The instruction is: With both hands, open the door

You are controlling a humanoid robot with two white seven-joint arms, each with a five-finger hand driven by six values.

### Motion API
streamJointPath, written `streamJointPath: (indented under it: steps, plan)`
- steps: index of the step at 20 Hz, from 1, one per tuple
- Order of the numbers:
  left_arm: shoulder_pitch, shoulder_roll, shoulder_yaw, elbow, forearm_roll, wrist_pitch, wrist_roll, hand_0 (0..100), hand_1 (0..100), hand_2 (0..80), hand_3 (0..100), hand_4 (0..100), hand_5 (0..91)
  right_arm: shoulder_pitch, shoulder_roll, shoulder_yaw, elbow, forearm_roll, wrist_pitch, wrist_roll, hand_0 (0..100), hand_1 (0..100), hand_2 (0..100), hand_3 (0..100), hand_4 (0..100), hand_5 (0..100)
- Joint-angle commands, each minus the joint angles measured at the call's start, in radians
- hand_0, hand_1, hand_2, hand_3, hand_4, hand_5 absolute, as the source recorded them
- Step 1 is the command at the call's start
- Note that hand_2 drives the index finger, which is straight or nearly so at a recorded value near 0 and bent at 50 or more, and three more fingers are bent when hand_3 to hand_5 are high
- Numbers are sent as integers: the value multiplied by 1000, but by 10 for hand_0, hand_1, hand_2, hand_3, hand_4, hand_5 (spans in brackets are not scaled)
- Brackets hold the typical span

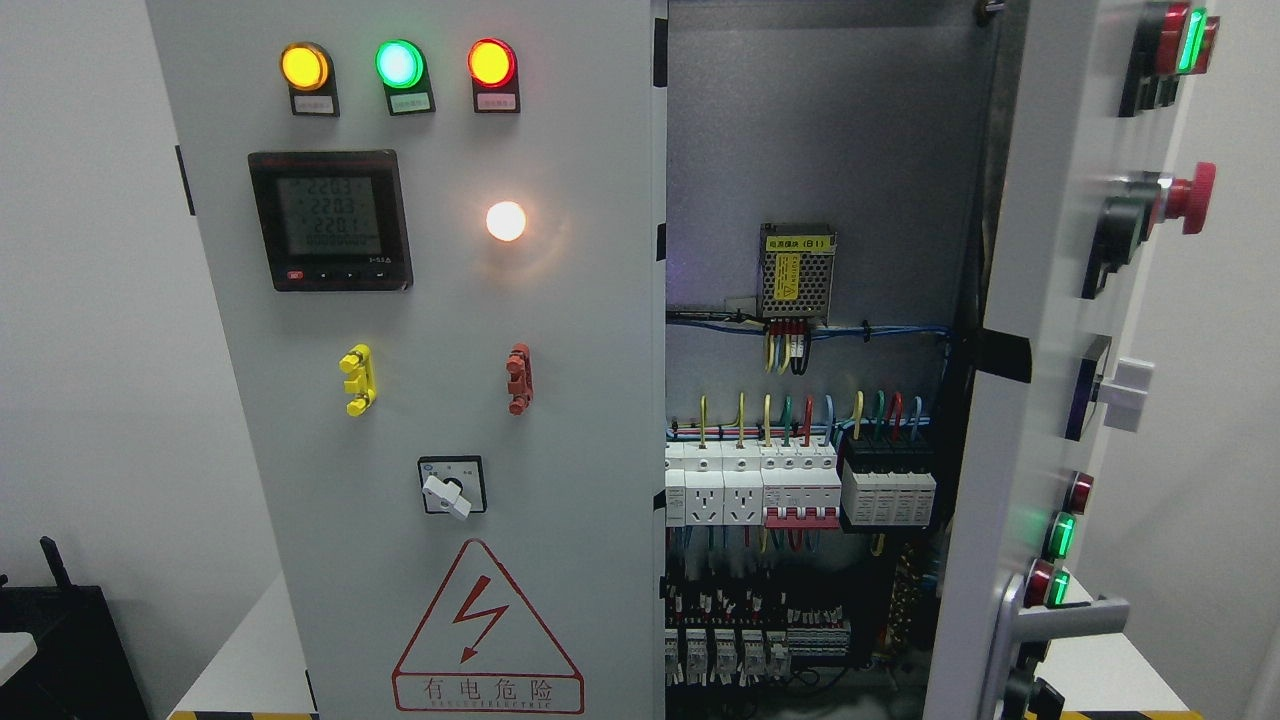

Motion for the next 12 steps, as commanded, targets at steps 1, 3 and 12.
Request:
streamJointPath:
  steps: [1,3,12]
  plan:
    - [-165,201,50,-78,167,72,-25,0,0,0,0,31,0,0,0,0,0,0,1,0,107,0,0,0,0,0]
    - [-228,202,50,-79,209,119,-45,0,0,0,0,31,0,0,0,0,0,0,1,0,107,0,0,0,0,0]
    - [-392,250,49,-81,320,193,-120,0,0,0,0,31,0,0,0,0,0,0,1,0,107,0,0,0,0,0]
